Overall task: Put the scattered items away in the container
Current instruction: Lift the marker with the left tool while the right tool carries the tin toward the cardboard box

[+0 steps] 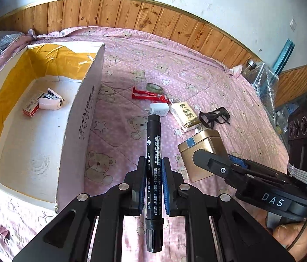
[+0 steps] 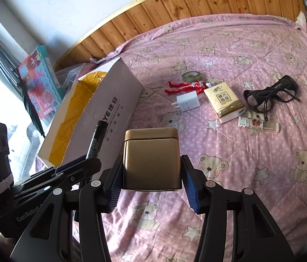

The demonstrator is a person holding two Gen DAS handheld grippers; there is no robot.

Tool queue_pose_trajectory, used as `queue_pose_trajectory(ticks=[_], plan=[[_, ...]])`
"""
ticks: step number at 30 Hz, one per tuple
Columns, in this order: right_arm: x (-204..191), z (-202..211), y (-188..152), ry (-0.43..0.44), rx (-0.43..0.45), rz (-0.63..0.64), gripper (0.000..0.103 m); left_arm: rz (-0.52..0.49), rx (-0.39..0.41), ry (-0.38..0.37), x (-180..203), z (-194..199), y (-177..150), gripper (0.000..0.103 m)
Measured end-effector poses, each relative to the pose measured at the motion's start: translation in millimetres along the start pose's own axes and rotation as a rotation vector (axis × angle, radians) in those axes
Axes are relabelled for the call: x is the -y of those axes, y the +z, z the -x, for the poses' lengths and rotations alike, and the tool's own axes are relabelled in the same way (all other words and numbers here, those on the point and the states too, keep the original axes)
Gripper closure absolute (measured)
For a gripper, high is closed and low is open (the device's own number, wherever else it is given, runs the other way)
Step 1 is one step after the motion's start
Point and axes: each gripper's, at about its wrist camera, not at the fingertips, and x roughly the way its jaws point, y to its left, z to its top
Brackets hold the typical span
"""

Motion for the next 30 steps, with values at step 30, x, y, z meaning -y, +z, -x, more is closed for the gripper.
queue_pose_trajectory(ticks=[30], plan=[[-118.9,-6.8,44.1,0.074,0.047,0.219,0.05,0.09,0.202,0.164,-79.5,80.2,34.4,0.089]])
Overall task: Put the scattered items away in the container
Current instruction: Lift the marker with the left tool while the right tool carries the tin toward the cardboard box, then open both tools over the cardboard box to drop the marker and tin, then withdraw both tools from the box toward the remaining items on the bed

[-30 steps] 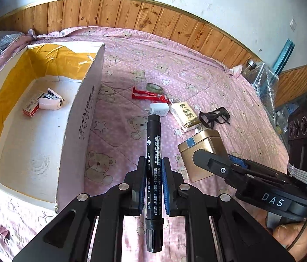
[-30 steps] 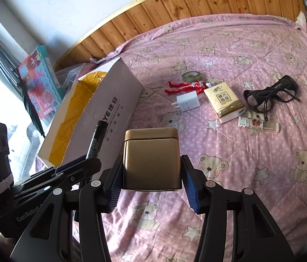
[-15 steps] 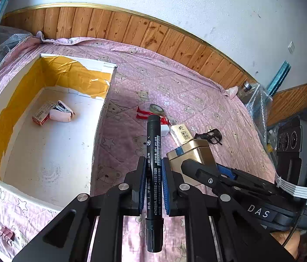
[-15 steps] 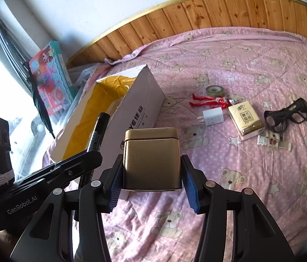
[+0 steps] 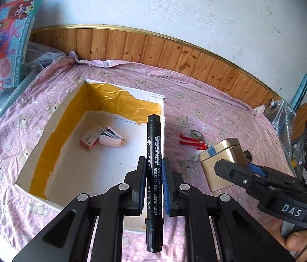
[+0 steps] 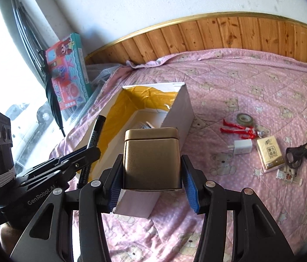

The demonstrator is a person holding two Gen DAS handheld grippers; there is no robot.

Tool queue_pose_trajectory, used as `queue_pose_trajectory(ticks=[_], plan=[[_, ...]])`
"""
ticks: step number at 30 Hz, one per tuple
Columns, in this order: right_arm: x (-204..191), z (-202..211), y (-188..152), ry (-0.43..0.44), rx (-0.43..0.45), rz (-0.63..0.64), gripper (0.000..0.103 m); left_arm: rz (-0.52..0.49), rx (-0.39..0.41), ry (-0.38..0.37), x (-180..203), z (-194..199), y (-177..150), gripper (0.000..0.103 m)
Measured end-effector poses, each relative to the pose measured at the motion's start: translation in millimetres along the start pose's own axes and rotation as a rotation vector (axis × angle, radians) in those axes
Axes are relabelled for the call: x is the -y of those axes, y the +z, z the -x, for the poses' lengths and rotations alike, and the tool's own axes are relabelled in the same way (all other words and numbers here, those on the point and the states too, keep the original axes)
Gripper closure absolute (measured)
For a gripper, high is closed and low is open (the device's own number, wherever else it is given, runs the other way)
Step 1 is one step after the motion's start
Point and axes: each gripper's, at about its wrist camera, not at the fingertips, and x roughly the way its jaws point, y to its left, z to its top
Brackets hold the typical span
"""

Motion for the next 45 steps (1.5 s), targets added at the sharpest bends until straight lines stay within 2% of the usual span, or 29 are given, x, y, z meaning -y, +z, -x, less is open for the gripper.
queue_pose_trajectory(ticks=[6,14,30,37,38,39,42,43,45], plan=[[-32.5,-19.0,8.2,0.028,-0.018,0.064,0.05,0.027,0.007,0.062,-27.6,-1.1,2.4,0.089],[-59.0,-48.7,7.1,0.035,-0.065,0.141,0.05,0.044,-0.016,0.104,-47.8,-11.2,3.0,0.089],[-59.3,-114.9,0.2,-0.011,-0.186,0.18,0.05,0.056,-0.203,0.103,-85.9,-65.5,2.3,0.089],[-62.7,-129.3,-2.4,-0.031,-0.203,0.199,0.049,0.047,-0.245,0.124,-94.8,-78.6,7.1,0.089],[-61.7,-129.7,-2.1,-0.028,-0.201,0.192,0.049,0.048,-0.252,0.131,-96.5,-80.1,8.4,0.088],[-60.8,-129.2,-2.1,-0.024,-0.199,0.186,0.05,0.047,-0.26,0.135,-98.4,-81.2,10.0,0.082],[-57.0,-118.2,0.5,-0.014,-0.162,0.149,0.05,0.029,-0.255,0.152,-102.6,-77.8,16.5,0.052],[-54.8,-111.8,3.0,-0.011,-0.139,0.133,0.05,0.015,-0.242,0.166,-103.1,-74.1,18.7,0.049],[-48.7,-99.4,7.4,-0.013,-0.095,0.102,0.05,-0.017,-0.225,0.184,-104.7,-67.8,23.1,0.048]])
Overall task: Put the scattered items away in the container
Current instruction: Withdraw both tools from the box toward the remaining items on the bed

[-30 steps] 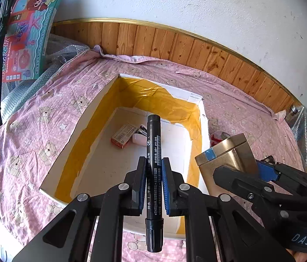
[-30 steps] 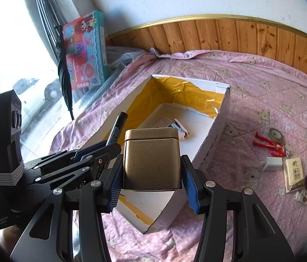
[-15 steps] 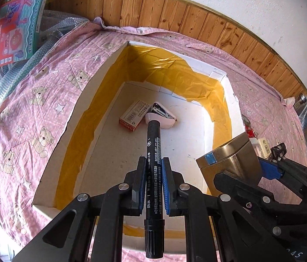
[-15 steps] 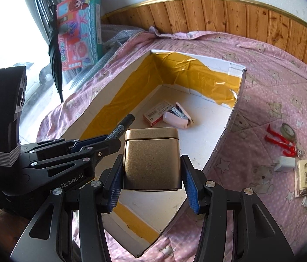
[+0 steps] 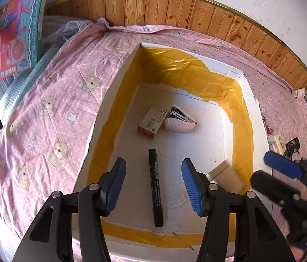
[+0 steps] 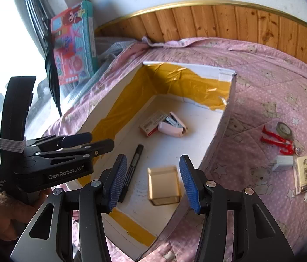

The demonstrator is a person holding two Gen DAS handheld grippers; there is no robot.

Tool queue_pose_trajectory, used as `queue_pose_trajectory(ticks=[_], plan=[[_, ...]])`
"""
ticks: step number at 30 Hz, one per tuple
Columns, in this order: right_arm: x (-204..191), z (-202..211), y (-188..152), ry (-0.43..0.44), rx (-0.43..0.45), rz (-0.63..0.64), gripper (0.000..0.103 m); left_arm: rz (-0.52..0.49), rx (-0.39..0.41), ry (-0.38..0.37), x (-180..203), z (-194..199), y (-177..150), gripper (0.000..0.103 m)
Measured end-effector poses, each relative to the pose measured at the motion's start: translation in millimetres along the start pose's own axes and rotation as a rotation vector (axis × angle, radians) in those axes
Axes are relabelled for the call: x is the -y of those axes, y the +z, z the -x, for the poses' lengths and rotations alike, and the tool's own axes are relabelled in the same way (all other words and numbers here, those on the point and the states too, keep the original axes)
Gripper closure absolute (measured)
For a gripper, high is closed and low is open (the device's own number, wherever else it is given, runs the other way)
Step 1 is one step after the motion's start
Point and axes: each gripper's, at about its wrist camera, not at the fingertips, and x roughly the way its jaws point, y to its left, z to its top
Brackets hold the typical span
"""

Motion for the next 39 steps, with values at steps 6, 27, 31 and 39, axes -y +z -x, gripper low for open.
queue_pose_trajectory(ticks=[6,27,31,39], plan=[[21.1,10.6,-7.7,-0.093,0.031,-0.079,0.05,0.032,0.089,0.135,-31.9,18.6,3.9,0.045],[-33.6,5.7,-77.6,0.012,-0.115,-0.094,0.082,0.124,-0.002,0.179,-101.7,34.7,-76.2,0.092],[-37.8,7.0,-81.1,0.039,-0.096,-0.078,0.074,0.207,-0.02,0.172,-118.5,32.2,-86.0,0.084],[-5.6,50.4,-86.1,0.046,0.018,-0.123,0.06,0.102,0.143,0.285,-70.2,93.2,-77.7,0.059]])
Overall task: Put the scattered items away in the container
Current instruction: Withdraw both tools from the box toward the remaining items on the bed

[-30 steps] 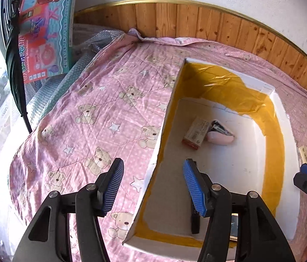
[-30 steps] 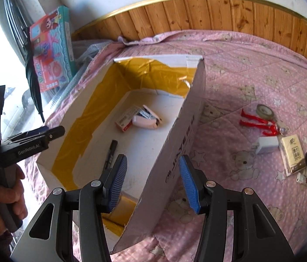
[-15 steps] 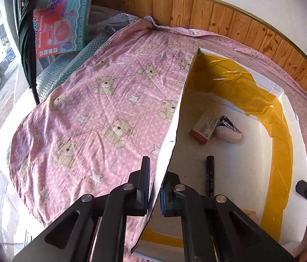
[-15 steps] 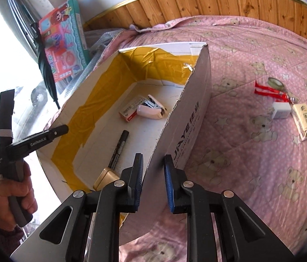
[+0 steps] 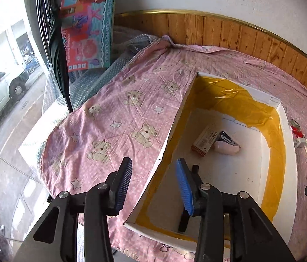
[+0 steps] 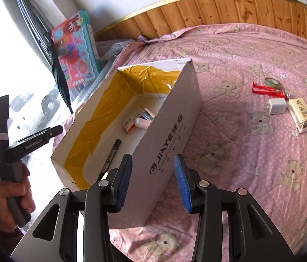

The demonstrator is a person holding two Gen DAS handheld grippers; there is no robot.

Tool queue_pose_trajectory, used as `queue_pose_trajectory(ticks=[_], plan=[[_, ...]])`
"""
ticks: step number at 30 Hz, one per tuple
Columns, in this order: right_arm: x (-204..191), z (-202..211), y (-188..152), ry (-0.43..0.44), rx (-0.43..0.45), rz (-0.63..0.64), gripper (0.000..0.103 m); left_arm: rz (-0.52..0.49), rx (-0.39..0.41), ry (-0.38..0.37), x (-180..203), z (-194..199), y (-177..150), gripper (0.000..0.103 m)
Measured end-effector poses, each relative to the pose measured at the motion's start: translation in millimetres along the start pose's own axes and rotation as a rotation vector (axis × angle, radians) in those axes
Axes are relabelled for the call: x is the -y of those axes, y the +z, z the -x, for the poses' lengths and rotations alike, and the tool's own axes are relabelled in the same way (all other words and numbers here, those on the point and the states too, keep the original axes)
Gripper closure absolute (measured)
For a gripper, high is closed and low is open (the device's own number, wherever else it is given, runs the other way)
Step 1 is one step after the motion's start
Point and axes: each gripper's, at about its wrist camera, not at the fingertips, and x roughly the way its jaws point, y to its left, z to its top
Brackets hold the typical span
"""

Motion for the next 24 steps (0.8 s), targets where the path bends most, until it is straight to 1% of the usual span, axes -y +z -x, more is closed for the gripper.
queue_pose_trajectory(ticks=[2,3,5,7,11,15,21,24], plan=[[9.3,8.5,-5.1,-0.016,0.022,-0.006,0.06,0.0,0.016,-0.073,11.6,13.4,3.0,0.059],[13.7,11.1,-7.8,-0.031,0.028,-0.009,0.06,-0.004,0.01,-0.124,20.8,18.3,3.5,0.059],[23.9,13.5,-12.9,-0.056,0.025,-0.021,0.06,-0.02,-0.015,-0.238,46.7,25.5,1.5,0.059],[36.2,15.3,-17.7,-0.069,0.018,-0.044,0.06,-0.069,-0.034,-0.323,79.3,31.9,-3.6,0.059],[59.6,23.3,-23.6,-0.074,0.019,-0.096,0.06,-0.173,-0.052,-0.419,142.1,40.2,-11.7,0.059],[80.2,32.6,-25.2,-0.084,0.038,-0.133,0.06,-0.23,-0.08,-0.474,187.0,42.7,-16.8,0.059],[115.6,39.9,-27.1,-0.086,0.057,-0.217,0.06,-0.302,-0.134,-0.501,234.3,33.1,-22.2,0.059],[129.8,42.2,-28.2,-0.089,0.063,-0.245,0.06,-0.344,-0.148,-0.514,259.1,27.3,-23.1,0.059]])
